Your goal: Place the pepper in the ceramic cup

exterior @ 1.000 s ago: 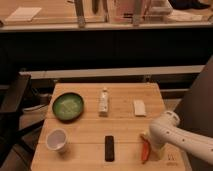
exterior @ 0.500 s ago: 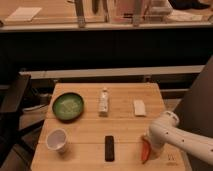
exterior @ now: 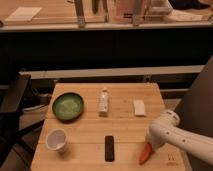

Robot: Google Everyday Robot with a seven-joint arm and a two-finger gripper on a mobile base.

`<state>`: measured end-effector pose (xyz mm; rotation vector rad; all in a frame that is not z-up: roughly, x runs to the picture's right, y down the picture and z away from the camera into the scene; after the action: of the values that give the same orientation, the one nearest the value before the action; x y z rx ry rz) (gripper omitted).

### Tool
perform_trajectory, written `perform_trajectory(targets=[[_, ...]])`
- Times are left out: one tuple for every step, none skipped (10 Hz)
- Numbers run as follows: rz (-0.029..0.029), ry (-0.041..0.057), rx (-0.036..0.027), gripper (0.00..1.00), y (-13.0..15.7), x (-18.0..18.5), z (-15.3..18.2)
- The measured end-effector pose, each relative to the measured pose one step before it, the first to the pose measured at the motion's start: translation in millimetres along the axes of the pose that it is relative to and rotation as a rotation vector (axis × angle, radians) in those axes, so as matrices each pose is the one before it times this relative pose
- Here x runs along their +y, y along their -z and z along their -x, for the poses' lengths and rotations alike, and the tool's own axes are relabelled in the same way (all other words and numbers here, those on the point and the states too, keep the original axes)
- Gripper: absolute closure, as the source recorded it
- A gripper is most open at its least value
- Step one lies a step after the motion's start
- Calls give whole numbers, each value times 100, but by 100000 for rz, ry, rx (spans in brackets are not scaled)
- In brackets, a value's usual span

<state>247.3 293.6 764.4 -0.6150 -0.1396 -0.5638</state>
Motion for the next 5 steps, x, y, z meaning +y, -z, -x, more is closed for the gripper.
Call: perform_trajectory(targets=[[-686, 440, 1059, 100, 849, -485, -131], [-182, 496, 1292, 100, 783, -548, -301], [-671, 955, 978, 100, 765, -1033, -196], [146, 728, 637, 100, 162, -123, 94], [-152, 148, 714, 100, 220, -253, 174]])
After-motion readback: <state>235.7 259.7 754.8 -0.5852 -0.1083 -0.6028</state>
